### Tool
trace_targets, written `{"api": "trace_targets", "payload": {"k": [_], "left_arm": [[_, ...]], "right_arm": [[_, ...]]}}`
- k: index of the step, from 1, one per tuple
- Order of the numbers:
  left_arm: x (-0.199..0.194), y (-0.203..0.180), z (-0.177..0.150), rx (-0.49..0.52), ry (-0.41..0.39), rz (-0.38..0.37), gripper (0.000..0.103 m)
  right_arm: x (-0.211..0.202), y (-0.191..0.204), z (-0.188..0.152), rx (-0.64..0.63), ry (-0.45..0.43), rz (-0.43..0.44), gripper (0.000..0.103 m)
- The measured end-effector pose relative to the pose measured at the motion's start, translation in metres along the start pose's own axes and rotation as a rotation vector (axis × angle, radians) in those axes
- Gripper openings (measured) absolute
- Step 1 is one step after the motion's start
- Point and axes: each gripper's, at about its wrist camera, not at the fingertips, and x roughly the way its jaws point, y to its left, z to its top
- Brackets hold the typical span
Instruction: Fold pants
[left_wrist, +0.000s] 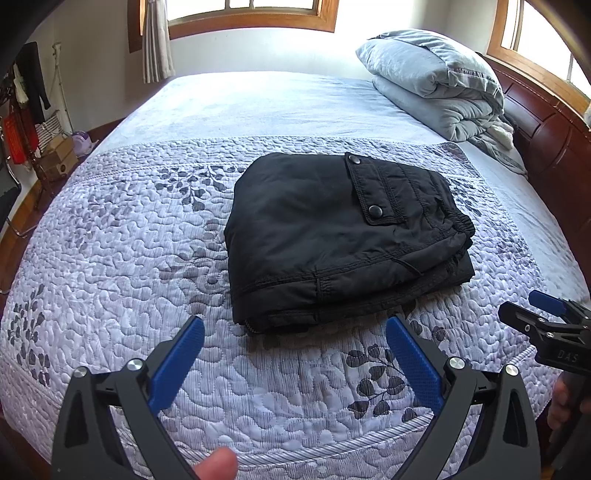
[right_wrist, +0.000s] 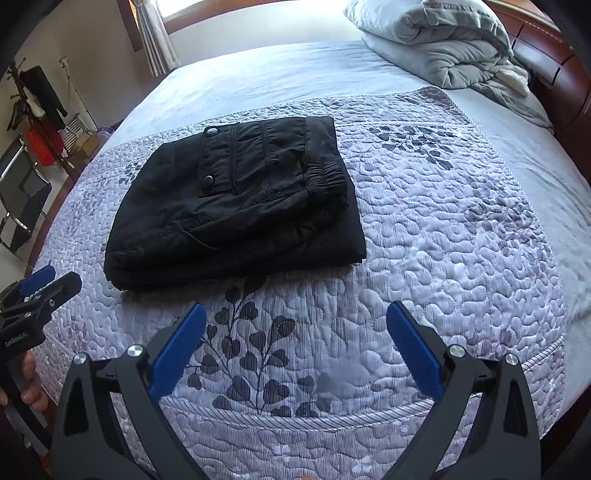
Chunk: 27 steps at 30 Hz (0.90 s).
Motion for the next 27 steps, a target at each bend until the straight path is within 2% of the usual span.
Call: {"api": "trace_targets", "payload": {"k": [27], "left_arm": [[-0.0049,0.0012,0.0022,-0.006,-0.008,0.004,0.099]], "right_arm": [[-0.0042,0.0017,0.0005,-0.005,-0.006,-0.001,0.098]]}}
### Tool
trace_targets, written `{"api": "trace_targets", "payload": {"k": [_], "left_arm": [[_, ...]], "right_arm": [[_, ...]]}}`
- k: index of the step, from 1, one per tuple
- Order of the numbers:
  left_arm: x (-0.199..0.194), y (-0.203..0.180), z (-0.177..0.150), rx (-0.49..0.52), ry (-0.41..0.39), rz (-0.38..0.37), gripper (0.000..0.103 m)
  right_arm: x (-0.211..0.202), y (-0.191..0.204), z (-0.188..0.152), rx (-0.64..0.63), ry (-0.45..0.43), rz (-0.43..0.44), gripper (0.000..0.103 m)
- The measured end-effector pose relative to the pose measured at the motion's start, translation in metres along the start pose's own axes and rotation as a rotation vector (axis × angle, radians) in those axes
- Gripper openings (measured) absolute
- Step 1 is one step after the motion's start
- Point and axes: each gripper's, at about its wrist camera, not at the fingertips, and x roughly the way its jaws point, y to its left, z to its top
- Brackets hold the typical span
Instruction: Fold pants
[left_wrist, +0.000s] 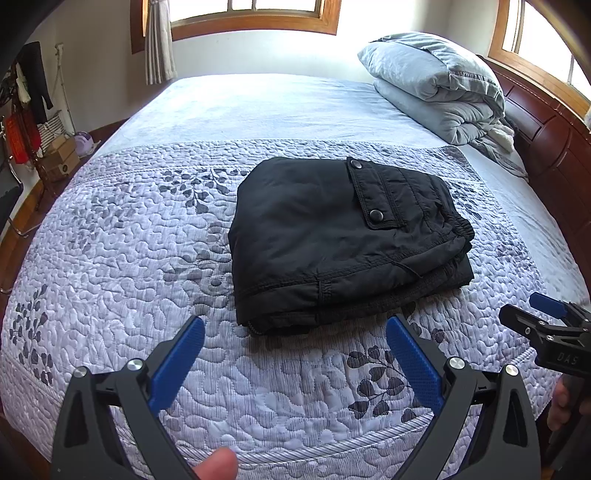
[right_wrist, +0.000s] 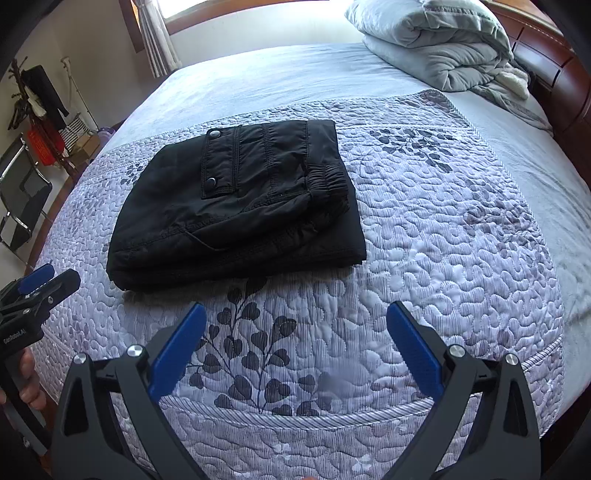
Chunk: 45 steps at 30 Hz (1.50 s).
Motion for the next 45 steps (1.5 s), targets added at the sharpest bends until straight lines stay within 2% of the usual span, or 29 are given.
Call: {"api": "trace_targets", "payload": {"k": [36,41,45], "left_arm": [[-0.023,-0.006,0.009,0.024,-0.067,-0.010,0.099],[-0.025,-0.003,0.008,0.003,-0.081,-0.052,0.099],[-0.023,0.000,0.009,-0.015,-0.077,-0.024,0.099]], "right_arm": [[0.008,0.004,0.003,-0.029,0.012,0.001,0.098],[0.009,0.005,0.002,-0.028,0.016,-0.001,0.098],[0.011,0.003,0.002,-0.022,0.022,-0.002,0.098]]}}
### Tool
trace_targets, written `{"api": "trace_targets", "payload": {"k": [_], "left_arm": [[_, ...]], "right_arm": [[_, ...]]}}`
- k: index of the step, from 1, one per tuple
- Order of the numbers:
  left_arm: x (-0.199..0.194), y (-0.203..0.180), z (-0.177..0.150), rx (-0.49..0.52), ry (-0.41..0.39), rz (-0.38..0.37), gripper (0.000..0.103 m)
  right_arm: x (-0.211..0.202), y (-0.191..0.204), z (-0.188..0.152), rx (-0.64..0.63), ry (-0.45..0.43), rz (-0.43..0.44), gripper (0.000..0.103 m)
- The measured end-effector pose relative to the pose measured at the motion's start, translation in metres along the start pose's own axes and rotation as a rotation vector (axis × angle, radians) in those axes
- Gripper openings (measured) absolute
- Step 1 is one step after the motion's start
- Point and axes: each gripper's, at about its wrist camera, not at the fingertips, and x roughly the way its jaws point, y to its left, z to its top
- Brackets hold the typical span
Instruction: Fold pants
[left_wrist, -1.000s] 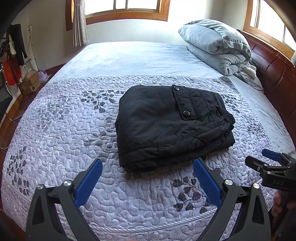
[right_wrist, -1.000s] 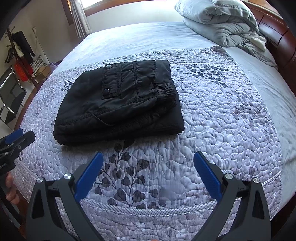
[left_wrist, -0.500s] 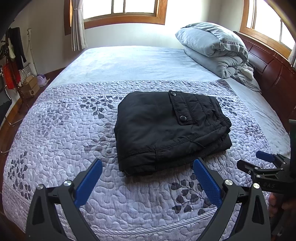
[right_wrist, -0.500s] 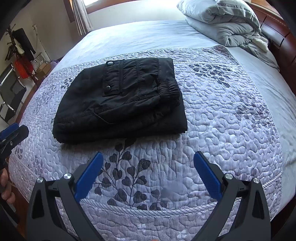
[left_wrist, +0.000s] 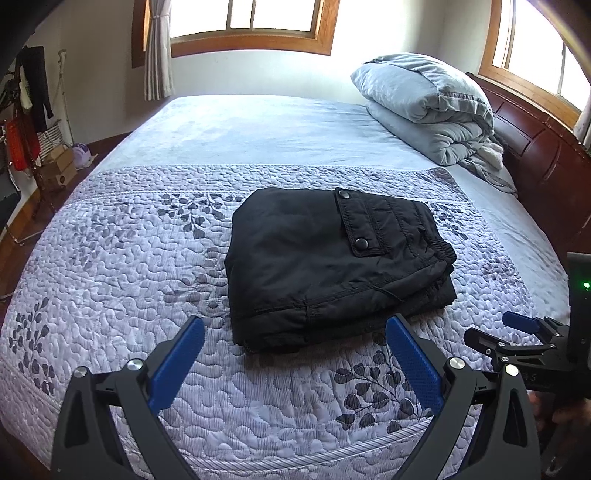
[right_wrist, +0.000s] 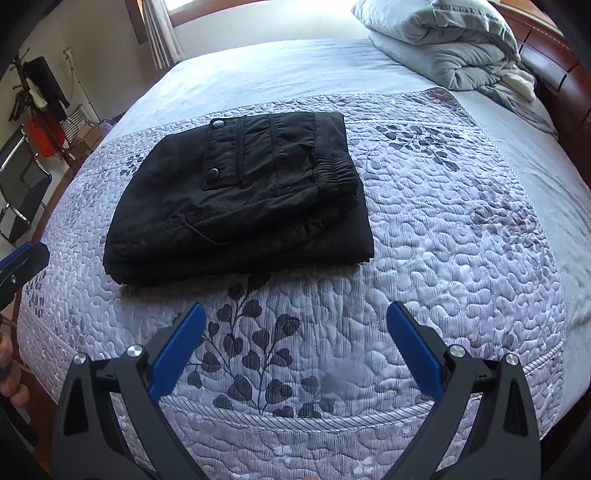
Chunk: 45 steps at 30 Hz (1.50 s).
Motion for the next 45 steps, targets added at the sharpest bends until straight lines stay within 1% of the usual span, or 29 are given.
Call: {"api": "trace_targets", "payload": {"k": [2,4,18,25,31,45], "left_arm": [[0.004,0.004,0.000,-0.021,0.024,-0.002,0.099],[0.006,0.007,-0.001,-0.032,0.032,-0.001,0.099],[0.007,0.003,-0.001,-0.009,0.033,0.018,0.099],[0.005,0.001,-0.001,-0.005,0.026,0.015,0.099],[0.003,-0.002,-0.001,0.020,0.016,0.021,0.099],[0.003,-0.005,-0.001,0.031,0.017,0.017,0.099]], "right_arm": [[0.001,-0.001,0.000,0.004,0.001,0.001,0.098],[0.001,-0.002,-0.001,0.005,0.002,0.000,0.098],[0.003,-0.004,-0.003,0.011,0.003,-0.003,0.098],[0.003,-0.005,-0.002,0.009,0.003,-0.002,0.098],[0.004,-0.004,-0.002,0.007,0.005,-0.002,0.098],[0.006,-0.005,-0.004,0.006,0.009,-0.003,0.098]]}}
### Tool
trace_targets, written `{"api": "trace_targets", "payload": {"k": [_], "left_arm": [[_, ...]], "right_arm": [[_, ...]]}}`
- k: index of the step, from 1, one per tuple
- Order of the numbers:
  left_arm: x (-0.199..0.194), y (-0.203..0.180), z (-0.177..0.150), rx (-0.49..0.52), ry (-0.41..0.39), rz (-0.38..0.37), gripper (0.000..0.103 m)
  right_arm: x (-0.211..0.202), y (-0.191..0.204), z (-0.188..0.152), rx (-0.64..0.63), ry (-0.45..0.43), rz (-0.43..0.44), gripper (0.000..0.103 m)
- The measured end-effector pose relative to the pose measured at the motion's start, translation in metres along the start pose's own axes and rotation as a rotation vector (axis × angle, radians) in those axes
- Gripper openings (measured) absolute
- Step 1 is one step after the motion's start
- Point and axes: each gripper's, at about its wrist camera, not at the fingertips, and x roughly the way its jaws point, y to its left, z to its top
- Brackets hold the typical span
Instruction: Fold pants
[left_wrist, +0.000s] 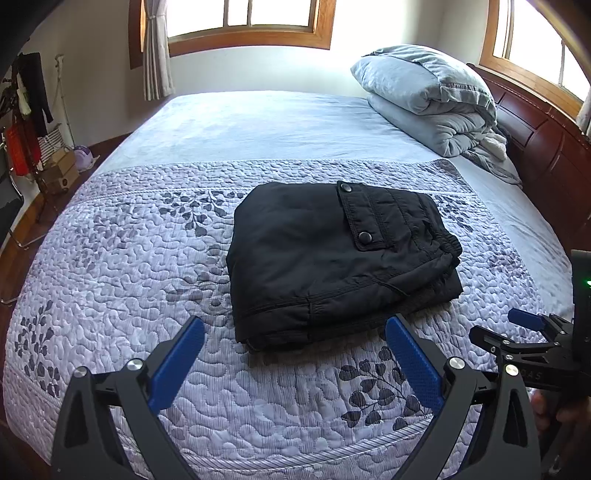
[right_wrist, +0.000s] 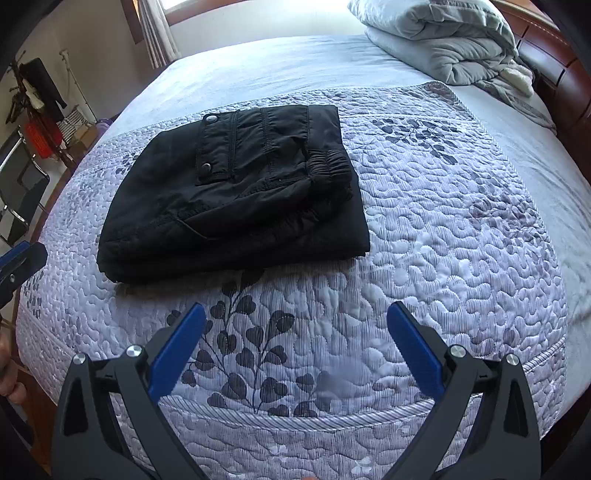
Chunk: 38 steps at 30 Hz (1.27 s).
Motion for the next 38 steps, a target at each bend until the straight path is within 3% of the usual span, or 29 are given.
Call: {"api": "trace_targets", "payload": {"k": [26,28,32,36,38], "left_arm": [[-0.005,-0.004,0.000,0.017,-0.029,-0.024,0.099],[-0.007,-0.001,0.001,-0.015,-0.042,-0.038,0.099],[-0.001,0.011,0.005,-0.093,0.006,-0.023,0.099],[-0.005,0.011,0.004,-0.052,-0.018,0.017,0.099],[-0.009,0.011,0.004,-0.048,-0.031,-0.003,0.099]], "right_arm": [[0.000,0.001,0.003,-0.005,0.002,-0.002,0.098],[0.000,0.001,0.003,-0.004,0.003,-0.003,0.098],[0.001,-0.002,0.002,0.006,0.004,-0.003,0.098],[0.001,-0.004,0.000,0.011,0.005,-0.005,0.099],[0.001,-0.005,-0.001,0.014,0.007,-0.006,0.098]]}}
